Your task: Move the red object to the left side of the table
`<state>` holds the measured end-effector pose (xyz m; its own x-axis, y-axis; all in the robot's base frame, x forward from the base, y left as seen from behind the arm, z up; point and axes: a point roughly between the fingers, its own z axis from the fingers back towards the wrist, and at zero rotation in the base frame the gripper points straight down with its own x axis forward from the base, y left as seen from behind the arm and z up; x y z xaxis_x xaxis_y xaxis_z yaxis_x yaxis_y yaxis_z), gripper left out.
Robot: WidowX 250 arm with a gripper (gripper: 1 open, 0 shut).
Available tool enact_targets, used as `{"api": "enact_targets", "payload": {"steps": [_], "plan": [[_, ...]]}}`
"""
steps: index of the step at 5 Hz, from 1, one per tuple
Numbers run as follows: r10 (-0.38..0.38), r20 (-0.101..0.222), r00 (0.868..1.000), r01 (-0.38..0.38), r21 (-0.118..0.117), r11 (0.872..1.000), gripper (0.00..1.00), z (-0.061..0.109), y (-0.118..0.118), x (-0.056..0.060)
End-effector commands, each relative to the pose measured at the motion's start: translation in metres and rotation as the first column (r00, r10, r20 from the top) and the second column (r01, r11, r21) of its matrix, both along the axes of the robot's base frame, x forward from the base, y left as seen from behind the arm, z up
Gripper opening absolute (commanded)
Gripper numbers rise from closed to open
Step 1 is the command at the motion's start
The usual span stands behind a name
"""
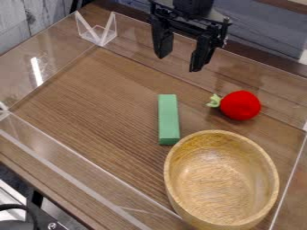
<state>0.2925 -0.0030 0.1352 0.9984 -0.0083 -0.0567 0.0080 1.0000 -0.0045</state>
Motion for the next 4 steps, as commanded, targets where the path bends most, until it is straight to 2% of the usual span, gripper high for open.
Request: {"api": "enact_targets", "payload": {"steps": [1,4], "plan": [[0.004,-0.023,1.000,-0.005,-0.006,1.000,1.00,-0.011,-0.004,-0.001],[0.009,0.049,0.999,-0.007,-0.030,1.000,1.00,-0.033,-0.059,0.019]]}}
